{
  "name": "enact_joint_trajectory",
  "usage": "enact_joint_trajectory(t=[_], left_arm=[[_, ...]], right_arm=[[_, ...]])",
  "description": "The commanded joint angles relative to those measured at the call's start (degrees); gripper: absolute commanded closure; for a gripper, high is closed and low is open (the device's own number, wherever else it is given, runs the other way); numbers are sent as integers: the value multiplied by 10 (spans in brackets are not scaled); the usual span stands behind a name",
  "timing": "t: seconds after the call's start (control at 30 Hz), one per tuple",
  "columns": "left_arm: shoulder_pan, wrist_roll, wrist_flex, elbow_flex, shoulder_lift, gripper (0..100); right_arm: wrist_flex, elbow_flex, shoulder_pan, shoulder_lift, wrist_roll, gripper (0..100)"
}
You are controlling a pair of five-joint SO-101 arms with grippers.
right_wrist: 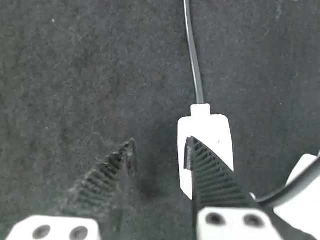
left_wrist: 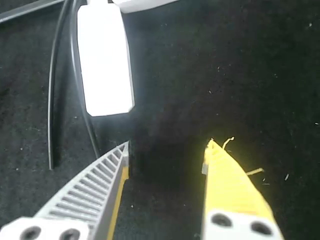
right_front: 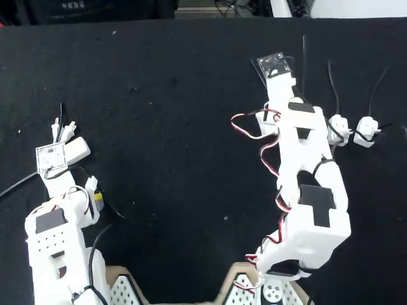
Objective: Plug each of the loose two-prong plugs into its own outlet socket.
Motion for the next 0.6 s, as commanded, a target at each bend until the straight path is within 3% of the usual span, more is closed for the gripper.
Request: enact_joint_trajectory(t=[0.0, 0.23, 0.57], left_arm=[[4, 2, -2, -6, -7, 762], [3, 2, -2, -6, -7, 762], [3, 2, -1, -6, -7, 762]], right_arm=[[3, -28, -14, -17, -5, 847], [80, -65, -51, -11, -4, 847], [48, -124, -24, 42, -5, 847]])
